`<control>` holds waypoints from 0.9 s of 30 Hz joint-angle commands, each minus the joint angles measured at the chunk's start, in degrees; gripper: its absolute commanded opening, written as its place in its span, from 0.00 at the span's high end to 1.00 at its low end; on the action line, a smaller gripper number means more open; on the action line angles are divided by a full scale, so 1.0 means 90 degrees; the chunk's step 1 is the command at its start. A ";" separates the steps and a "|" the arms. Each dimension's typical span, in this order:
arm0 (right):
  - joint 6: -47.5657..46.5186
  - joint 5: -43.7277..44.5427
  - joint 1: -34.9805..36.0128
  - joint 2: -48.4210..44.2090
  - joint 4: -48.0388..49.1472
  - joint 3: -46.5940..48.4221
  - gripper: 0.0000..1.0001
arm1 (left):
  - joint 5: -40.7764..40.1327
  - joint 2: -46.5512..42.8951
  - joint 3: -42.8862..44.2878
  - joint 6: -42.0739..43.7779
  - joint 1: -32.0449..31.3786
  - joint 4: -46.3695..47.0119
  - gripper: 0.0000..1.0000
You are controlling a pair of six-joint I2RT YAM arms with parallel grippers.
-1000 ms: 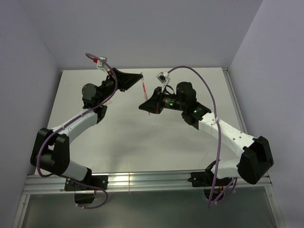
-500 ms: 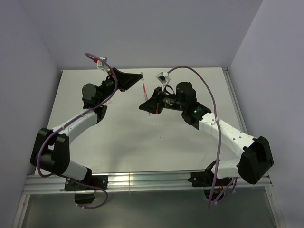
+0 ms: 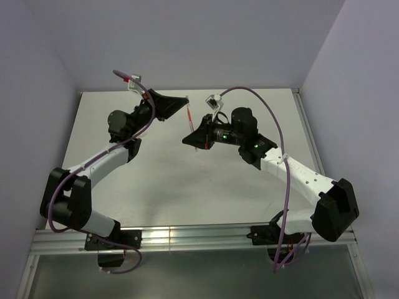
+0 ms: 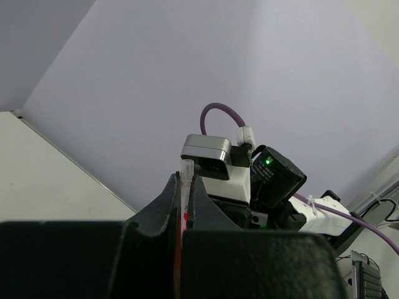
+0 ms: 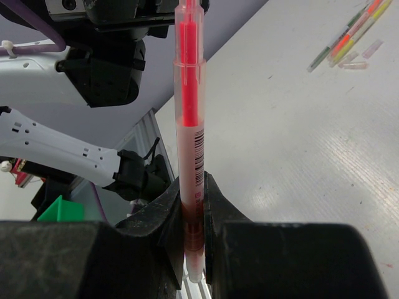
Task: Insert the pens into the pen caps
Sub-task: Insert the pen cap onto the pen.
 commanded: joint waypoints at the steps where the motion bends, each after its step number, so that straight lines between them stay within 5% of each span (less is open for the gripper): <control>1: -0.0064 0.0065 -0.0012 -0.0123 0.0120 0.0238 1.00 | 0.0167 0.0000 0.0091 -0.0007 -0.0056 0.0388 1.00; 27: -0.0093 0.0202 -0.0139 -0.0328 0.0100 0.0169 1.00 | 0.0215 0.0019 0.0130 0.0100 -0.0085 0.0251 1.00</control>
